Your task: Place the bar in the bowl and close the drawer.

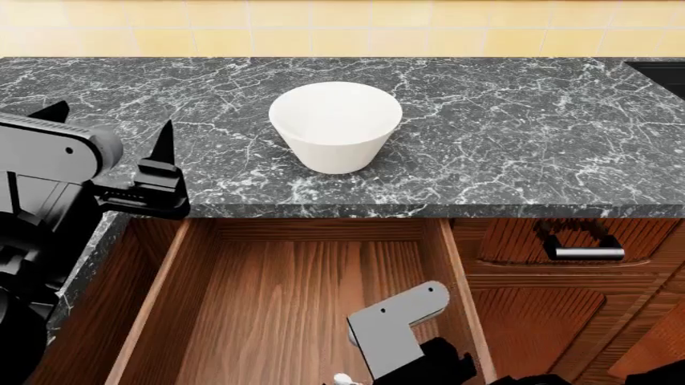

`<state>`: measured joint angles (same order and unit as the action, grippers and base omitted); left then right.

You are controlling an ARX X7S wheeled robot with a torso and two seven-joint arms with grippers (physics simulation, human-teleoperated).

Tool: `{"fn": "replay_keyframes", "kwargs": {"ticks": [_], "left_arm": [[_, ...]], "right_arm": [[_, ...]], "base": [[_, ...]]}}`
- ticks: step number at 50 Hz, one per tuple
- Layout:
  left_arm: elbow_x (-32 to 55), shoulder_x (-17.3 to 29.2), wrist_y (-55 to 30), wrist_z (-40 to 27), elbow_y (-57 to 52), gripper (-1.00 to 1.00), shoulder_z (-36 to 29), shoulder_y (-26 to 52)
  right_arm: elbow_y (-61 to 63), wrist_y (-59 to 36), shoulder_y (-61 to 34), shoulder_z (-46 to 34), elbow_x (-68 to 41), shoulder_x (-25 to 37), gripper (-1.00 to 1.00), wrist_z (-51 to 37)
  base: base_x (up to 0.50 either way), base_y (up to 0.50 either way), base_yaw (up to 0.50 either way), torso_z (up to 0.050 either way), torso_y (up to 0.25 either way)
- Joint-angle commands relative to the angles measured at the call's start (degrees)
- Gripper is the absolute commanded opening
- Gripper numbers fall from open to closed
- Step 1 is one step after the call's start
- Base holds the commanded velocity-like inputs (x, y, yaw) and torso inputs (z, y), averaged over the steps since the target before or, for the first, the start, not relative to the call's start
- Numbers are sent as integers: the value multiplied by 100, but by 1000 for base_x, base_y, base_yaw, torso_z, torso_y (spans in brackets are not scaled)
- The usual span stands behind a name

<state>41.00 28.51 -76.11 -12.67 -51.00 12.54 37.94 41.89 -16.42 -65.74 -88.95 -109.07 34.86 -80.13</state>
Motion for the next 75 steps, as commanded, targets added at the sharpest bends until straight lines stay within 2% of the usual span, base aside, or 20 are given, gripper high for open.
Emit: {"fn": "replay_keyframes", "kwargs": {"ticks": [1,22,75], "left_arm": [[-40,61,175,8,106,100,-43,-96],[-80,138,377,-2,256,100,-135,-162],[-193,234,883,-7,552,100,-315,-471]], "right_arm": [[-505,-14,196,-126,77,-26,100,384],[-1882,-101,383,-235,29,-492,100,1325],[-3699,-190,999,-546,128,-1200,100,2495]], "base": [[0,0,0,0,0],[0,0,0,0,0],[0,0,0,0,0]]}}
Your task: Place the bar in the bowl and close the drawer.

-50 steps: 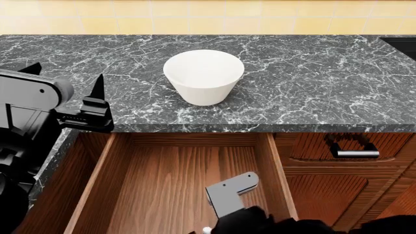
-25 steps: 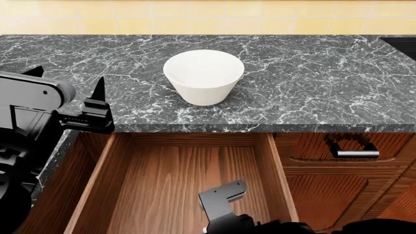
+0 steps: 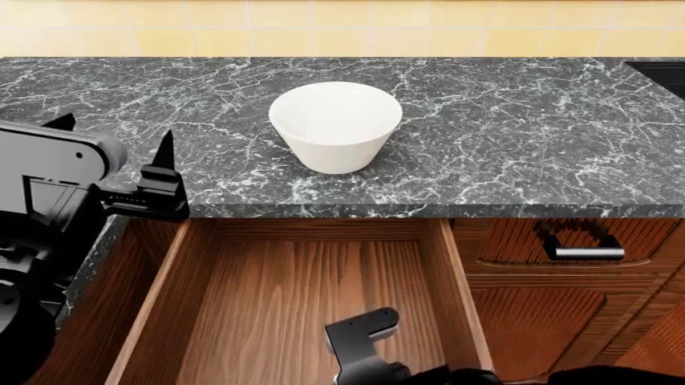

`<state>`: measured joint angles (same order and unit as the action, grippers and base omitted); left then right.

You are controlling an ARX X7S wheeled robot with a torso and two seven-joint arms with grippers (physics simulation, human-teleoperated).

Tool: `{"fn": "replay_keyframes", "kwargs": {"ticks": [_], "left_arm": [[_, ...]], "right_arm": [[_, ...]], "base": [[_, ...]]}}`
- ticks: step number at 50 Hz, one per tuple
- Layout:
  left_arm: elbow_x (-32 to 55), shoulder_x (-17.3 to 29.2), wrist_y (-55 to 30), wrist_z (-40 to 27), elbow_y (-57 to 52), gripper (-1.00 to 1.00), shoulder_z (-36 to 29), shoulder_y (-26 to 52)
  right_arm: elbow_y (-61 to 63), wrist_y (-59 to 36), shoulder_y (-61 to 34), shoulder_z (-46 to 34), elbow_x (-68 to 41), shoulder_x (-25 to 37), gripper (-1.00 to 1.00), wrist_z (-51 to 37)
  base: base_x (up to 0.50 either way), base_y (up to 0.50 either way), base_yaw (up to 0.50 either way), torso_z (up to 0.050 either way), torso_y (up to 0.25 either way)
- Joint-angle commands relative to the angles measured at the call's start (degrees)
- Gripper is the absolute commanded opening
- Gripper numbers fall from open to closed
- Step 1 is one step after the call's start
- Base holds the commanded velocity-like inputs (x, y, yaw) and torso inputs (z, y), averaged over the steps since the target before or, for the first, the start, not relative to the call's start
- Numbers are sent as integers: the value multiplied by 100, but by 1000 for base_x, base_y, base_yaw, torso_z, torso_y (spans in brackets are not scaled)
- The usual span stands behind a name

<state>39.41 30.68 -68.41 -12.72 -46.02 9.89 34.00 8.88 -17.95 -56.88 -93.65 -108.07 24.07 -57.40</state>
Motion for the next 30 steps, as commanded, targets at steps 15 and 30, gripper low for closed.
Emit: {"fn": "replay_keyframes", "kwargs": {"ticks": [15,30], "left_arm": [[-102,21,293,1,146,100,-135,-206],[-142,29,453,17,230,100,-163,-335]], "right_arm": [[-862,-35,300,-149,54,-229,100,473],[-1232,-81,418,-219,66,-359,100,659]], "base": [[0,0,0,0,0],[0,0,0,0,0]]}}
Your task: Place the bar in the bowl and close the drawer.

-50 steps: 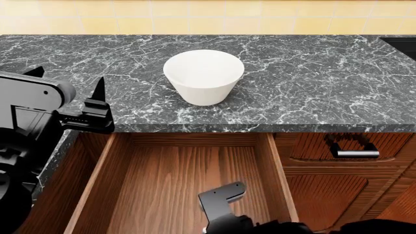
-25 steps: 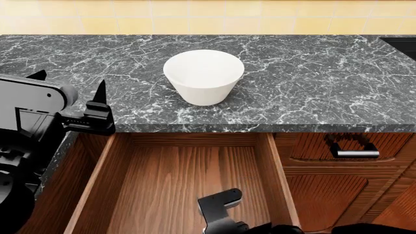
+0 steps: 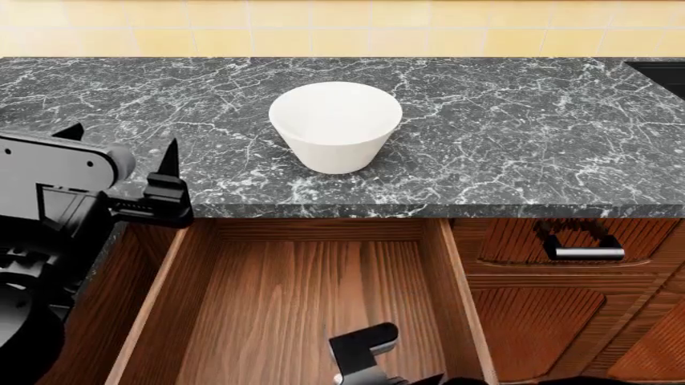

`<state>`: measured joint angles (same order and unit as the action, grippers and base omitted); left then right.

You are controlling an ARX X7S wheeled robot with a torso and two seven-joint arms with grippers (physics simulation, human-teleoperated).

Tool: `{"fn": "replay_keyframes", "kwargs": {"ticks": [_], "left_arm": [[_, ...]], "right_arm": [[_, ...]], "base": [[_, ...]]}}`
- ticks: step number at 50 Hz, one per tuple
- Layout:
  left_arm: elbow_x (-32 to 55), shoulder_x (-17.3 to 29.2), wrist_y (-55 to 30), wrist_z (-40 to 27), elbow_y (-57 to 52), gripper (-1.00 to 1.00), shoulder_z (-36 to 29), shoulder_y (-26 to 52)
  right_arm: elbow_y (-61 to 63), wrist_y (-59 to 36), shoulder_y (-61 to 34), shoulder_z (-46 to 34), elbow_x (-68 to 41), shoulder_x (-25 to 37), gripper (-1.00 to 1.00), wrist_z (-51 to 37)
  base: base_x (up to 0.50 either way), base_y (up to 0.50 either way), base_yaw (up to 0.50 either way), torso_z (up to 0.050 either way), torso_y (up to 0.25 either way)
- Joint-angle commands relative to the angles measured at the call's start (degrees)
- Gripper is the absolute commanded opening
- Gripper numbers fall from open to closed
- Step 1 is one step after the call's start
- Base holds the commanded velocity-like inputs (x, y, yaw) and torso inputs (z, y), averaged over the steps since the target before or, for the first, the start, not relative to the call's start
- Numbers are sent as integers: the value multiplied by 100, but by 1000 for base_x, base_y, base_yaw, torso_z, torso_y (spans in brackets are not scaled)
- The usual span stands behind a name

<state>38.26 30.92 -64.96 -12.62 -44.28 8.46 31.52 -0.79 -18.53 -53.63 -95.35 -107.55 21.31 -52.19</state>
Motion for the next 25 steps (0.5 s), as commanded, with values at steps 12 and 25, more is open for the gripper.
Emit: {"fn": "replay_keyframes", "kwargs": {"ticks": [12,25], "left_arm": [[27,13,103,-19,35,100,2,-92],[36,22,151,-35,51,100,-21,-123]], "right_arm": [[-155,-19,116,-56,61,-59,-100,114],[-140,-8,146,-46,91,-51,-100,153]], "base": [[0,0,0,0,0],[0,0,0,0,0]]}}
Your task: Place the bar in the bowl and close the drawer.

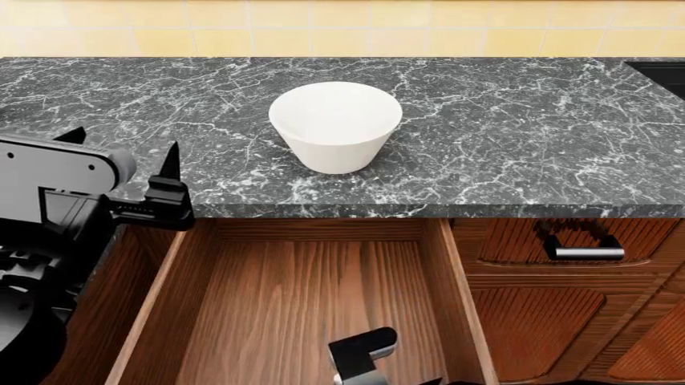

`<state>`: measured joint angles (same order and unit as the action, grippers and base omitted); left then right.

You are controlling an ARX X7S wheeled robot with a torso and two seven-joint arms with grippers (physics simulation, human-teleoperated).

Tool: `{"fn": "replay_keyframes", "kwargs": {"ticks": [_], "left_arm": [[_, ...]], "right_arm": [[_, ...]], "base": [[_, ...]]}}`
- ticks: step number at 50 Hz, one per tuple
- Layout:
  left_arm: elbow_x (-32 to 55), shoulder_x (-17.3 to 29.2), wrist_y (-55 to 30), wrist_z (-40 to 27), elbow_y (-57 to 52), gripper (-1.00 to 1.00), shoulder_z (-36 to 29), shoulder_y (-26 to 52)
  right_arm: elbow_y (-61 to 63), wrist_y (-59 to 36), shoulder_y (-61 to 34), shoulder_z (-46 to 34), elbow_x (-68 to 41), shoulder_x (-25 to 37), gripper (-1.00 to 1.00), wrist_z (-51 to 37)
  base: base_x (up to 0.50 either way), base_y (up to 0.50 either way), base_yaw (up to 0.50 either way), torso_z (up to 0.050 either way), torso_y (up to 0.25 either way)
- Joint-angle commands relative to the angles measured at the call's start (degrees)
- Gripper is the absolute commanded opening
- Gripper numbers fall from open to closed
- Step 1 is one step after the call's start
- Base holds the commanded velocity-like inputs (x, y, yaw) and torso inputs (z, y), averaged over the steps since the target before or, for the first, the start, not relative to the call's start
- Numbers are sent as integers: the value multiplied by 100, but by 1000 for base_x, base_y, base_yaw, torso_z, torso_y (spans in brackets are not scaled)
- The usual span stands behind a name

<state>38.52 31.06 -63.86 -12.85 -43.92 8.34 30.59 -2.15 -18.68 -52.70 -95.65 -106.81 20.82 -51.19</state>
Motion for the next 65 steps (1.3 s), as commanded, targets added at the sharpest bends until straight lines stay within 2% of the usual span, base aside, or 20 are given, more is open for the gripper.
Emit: {"fn": "replay_keyframes", "kwargs": {"ticks": [1,9,24,36,47,55,65], "left_arm": [[9,10,45,-12,21,100,-9,-30],[12,23,66,-23,39,100,-23,-34],[161,41,-152,-144,-89,100,-26,159],[504,22,-577,-314,-345,100,90,500],[821,24,-906,-452,-517,100,274,764],[908,43,-950,-498,-574,100,316,774],[843,99,-800,-462,-468,100,240,783]], "right_arm": [[-4,9,53,-14,19,0,-100,52],[482,95,-88,65,141,268,-100,-252],[2991,271,-979,699,157,1626,-100,-1499],[3845,181,-2333,1547,-367,2306,-100,-1886],[3120,-440,-3892,2088,-989,2331,-100,-1808],[2133,-1001,-4737,2139,-908,1860,-100,-1444],[451,-1456,-5317,1924,-194,1128,-100,-570]], "base": [[0,0,0,0,0],[0,0,0,0,0],[0,0,0,0,0],[0,0,0,0,0],[0,0,0,0,0],[0,0,0,0,0],[0,0,0,0,0]]}}
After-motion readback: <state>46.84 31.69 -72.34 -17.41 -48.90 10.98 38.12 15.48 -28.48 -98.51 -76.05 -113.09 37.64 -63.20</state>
